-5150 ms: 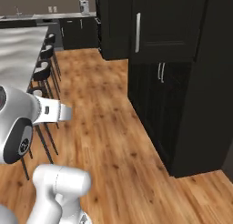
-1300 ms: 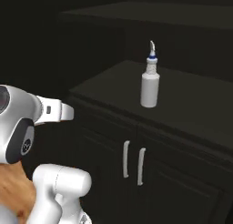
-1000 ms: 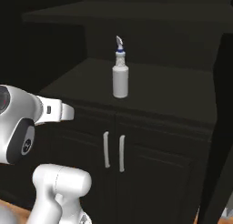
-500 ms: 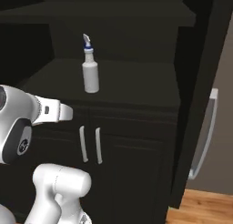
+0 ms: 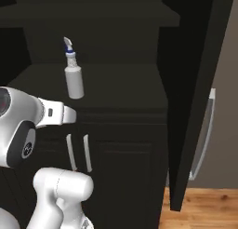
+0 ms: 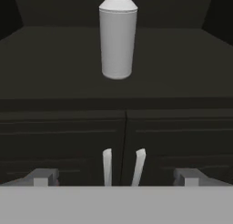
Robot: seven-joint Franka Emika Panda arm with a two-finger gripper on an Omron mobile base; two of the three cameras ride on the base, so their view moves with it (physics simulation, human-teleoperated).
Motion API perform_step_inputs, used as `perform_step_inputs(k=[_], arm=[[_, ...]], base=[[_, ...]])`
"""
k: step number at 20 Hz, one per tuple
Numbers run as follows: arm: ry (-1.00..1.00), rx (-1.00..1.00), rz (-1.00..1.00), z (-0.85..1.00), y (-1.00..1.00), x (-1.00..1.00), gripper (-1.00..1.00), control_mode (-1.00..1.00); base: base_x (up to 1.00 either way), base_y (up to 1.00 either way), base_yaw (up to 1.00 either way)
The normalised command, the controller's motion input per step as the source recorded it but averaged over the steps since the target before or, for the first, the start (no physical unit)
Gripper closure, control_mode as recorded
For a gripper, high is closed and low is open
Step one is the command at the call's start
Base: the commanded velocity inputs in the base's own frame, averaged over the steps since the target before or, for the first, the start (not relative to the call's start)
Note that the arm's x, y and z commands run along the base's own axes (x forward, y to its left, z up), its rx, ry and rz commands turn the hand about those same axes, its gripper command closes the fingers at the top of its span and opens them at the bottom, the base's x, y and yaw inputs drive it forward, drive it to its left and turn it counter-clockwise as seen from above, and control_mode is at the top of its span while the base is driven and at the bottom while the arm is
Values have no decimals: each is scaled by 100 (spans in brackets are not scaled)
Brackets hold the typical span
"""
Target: Grab the spray bottle from the cabinet, then place it next to the cutting board for sanitizing. Then grab the dish brush from the countertop next to the sink and place it next to the cutting board.
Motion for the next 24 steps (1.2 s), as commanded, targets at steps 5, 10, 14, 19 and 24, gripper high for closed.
perform_step_inputs(k=[5,10,14,19,24], arm=[[0,0,0,0,0,0,-100,100],[0,0,0,0,0,0,-100,100],[0,0,0,0,0,0,-100,100],[0,0,0,0,0,0,-100,100],[-3,0,0,0,0,1,-100,-100]], base=[[33,19,-23],[42,-10,9],[41,-40,39],[29,-18,34],[14,0,4]])
